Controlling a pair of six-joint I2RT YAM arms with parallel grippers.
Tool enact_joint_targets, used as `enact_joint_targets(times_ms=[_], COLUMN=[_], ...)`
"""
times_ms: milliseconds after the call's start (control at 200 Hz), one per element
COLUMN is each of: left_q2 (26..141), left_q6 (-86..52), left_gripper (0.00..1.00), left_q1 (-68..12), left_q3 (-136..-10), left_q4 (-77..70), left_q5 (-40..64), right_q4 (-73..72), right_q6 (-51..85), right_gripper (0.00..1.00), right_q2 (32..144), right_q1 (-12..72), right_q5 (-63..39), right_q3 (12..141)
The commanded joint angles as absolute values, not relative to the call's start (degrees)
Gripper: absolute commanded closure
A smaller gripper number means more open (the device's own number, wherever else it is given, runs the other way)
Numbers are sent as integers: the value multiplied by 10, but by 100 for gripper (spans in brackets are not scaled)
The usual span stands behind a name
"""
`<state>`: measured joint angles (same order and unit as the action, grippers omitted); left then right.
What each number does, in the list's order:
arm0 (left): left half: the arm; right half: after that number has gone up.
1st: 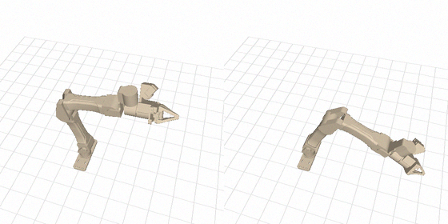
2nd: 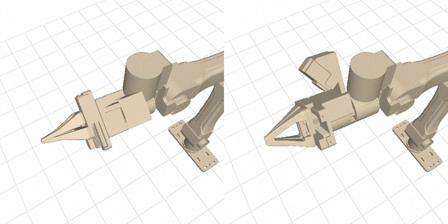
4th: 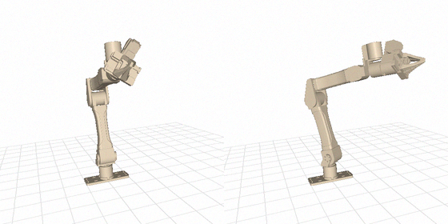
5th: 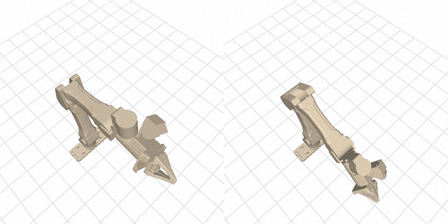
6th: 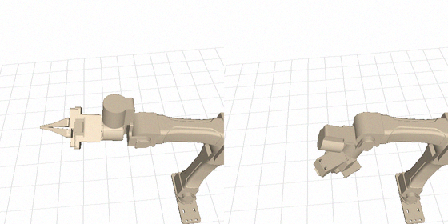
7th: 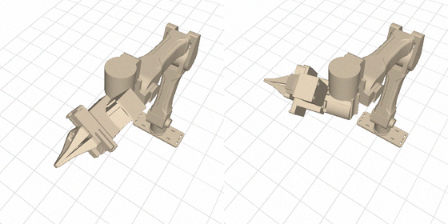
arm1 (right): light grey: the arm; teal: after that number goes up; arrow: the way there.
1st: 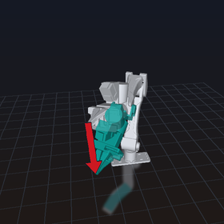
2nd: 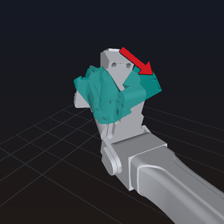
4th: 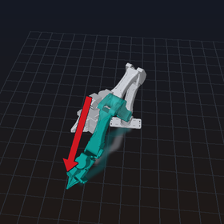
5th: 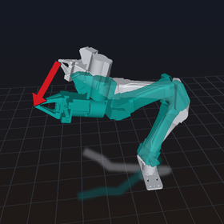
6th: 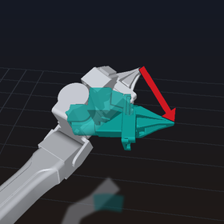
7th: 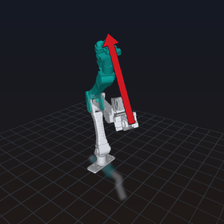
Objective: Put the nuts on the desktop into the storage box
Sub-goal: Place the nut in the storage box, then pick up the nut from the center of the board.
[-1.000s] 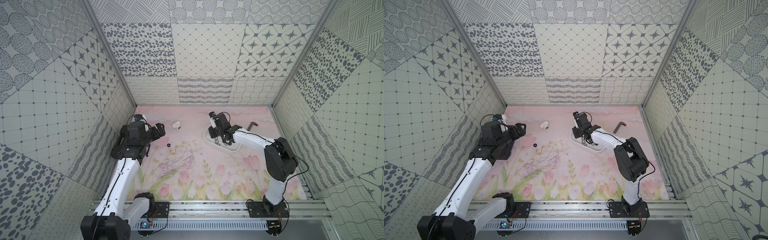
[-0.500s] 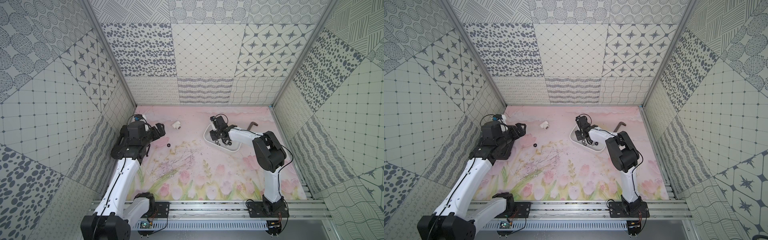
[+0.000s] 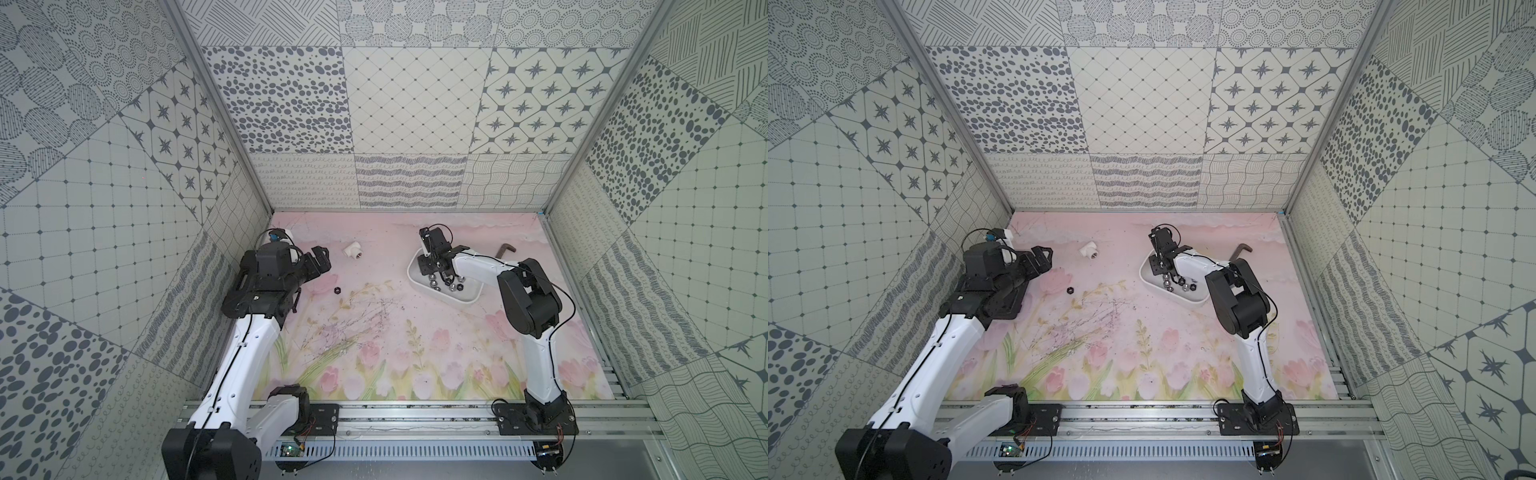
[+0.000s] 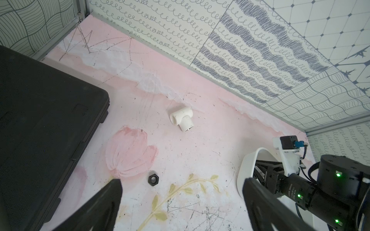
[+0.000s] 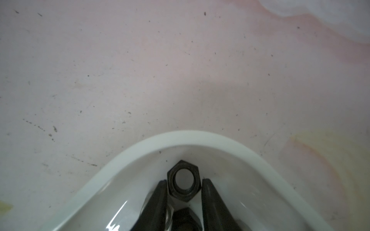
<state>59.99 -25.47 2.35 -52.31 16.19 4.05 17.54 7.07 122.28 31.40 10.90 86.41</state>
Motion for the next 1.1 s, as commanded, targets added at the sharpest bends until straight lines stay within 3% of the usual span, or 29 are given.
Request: enact_joint_targets(times_ms=[0,310,505,735,1096], left_q2=[601,600,600,601,598], left_q6=[-250,-252,-253,-254,-255], left_gripper=[1,1,1,1,1], left_q1=[25,25,25,25,25], left_q3=[-522,-523,-523,-522,-520], left_q4=[145,143,143,143,138], left_q5=[40,41,43,41,43], right_q4=[173,163,145,148,147], right_q6=[77,54,57,84,92], right_gripper=[60,53,46,38,27], right_q2=[1234,1153,1126,1196,1352], right_q1=[312,351,422,515,563], right_q5=[116,138,51,20,-18], right_q3=[880,855,854,931,1086])
